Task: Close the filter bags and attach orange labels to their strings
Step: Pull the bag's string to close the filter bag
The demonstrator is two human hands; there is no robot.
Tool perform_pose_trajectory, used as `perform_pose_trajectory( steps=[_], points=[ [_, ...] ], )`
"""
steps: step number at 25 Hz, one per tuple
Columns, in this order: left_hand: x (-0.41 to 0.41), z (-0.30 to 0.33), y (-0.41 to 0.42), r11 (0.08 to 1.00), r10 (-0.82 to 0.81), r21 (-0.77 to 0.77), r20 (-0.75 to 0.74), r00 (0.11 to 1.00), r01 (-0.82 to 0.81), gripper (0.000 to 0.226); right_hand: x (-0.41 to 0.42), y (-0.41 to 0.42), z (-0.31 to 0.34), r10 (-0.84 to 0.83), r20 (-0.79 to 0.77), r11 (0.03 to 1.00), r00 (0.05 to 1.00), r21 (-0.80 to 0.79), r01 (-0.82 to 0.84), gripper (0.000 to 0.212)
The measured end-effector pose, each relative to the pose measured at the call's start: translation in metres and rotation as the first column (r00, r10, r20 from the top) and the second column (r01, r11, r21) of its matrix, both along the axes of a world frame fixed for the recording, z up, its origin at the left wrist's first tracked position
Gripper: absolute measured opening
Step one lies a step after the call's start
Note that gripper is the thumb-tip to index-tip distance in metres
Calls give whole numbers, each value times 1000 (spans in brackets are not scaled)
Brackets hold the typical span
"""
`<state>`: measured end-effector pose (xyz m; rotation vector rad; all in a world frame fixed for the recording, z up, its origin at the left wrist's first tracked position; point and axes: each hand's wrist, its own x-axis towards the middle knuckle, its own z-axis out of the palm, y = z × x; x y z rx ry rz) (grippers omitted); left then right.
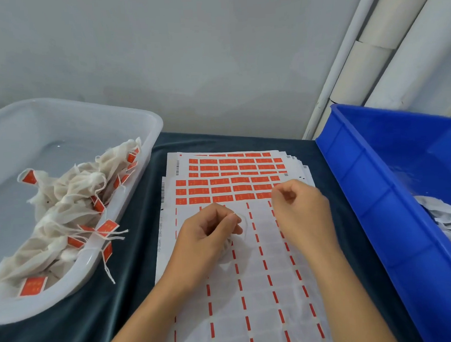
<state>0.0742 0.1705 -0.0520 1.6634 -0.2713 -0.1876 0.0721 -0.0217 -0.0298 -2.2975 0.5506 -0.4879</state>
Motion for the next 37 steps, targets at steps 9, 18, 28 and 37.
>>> perform_pose_trajectory(
  steps=[9,18,28,37],
  points=[
    [-1,-1,-3,999,9,-32,28,1000,-8,20,39,40,-37,-113,-148,901,983,-432,39,59],
    [0,-4,-4,1000,-7,-3,47,999,7,20,40,41,-39,-119,-54,944,991,-315,96,45],
    [0,-4,-3,1000,-13,-13,40,999,13,23,41,46,-41,5,-76,873,997,-486,-41,37],
    [-1,-6,-5,1000,3,13,18,1000,-3,24,41,35,-46,67,-68,902,995,-422,-90,42]
  ],
)
